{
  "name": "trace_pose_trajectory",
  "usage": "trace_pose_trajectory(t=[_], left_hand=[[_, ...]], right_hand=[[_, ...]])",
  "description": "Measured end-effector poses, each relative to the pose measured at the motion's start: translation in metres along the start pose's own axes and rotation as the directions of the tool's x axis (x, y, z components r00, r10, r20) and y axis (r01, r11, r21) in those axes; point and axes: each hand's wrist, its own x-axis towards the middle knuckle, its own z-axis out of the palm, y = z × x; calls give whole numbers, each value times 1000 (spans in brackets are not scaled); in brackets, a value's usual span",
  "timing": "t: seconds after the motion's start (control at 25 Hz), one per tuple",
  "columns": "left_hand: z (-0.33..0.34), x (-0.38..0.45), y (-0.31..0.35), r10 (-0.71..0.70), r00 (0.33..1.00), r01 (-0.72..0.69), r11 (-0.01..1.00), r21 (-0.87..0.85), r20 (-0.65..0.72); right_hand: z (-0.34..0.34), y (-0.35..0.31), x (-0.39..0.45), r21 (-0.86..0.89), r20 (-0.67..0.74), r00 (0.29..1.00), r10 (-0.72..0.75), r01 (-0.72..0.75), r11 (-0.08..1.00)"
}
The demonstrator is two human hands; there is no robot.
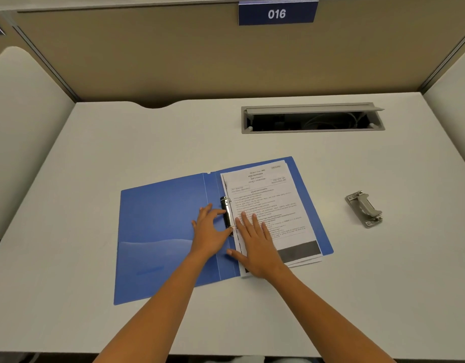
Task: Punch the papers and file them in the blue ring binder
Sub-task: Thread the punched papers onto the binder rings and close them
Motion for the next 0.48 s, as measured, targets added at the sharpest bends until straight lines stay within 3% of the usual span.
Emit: trace_pose_trajectory(t=[0.28, 0.48], left_hand=[[-12, 3, 2, 40, 999, -42, 994, 105, 25], [-5, -1, 5, -22, 997, 29, 995, 92, -72]], right_hand=[[-3, 0, 6, -5, -45, 999, 25, -25, 1000], [-5, 13, 8, -9, -119, 993, 16, -17, 1000]])
